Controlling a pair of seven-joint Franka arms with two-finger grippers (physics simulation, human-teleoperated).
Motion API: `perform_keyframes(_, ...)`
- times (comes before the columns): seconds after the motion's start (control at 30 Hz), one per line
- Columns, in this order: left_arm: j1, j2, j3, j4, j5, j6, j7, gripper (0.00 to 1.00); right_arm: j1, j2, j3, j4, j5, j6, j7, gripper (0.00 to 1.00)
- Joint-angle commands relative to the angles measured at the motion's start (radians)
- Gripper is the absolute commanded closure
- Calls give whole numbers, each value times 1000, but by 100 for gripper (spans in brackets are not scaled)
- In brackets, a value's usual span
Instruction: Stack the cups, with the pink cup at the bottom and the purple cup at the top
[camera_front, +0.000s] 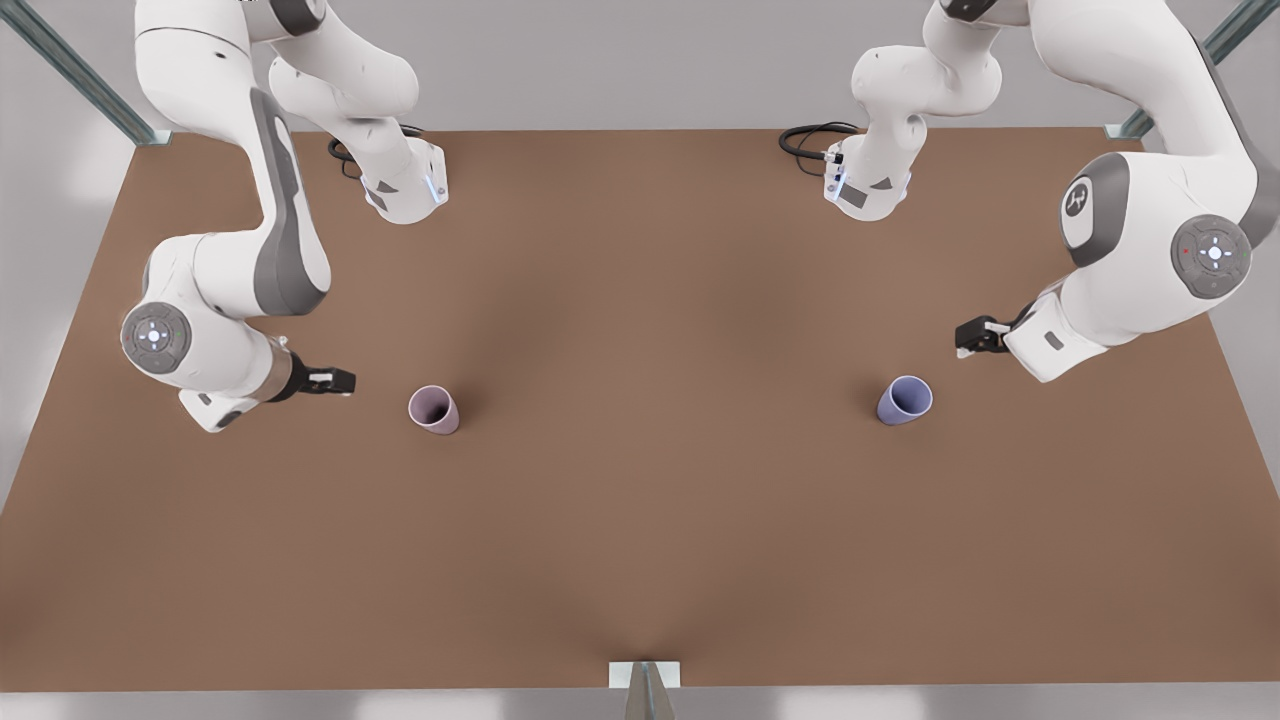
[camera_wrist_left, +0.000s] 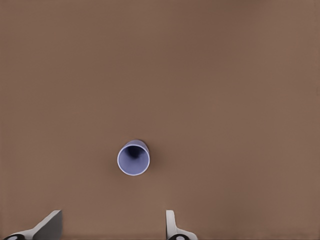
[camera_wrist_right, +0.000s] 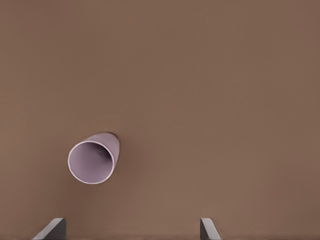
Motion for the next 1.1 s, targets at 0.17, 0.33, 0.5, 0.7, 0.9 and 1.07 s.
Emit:
perform_keyframes(0.17,0,4,-1,1,1,-11,54,0,70,106,3,-26,3,211,132,0)
perform_keyframes(0.33,0,0,-1,-2,1,-45,54,0,78,103,11,-90,54,212,131,0)
perform_keyframes(0.5,0,4,-4,-2,1,-65,55,0,110,124,19,-127,54,215,129,0)
perform_keyframes(0.7,0,7,-5,-2,1,-62,52,0,81,147,16,-162,54,220,117,0)
perform_keyframes(0.9,0,9,-5,1,1,-55,52,0,81,181,16,-245,54,360,115,0)
perform_keyframes(1.07,0,7,-5,1,2,-62,54,0,88,195,16,-296,52,432,109,12)
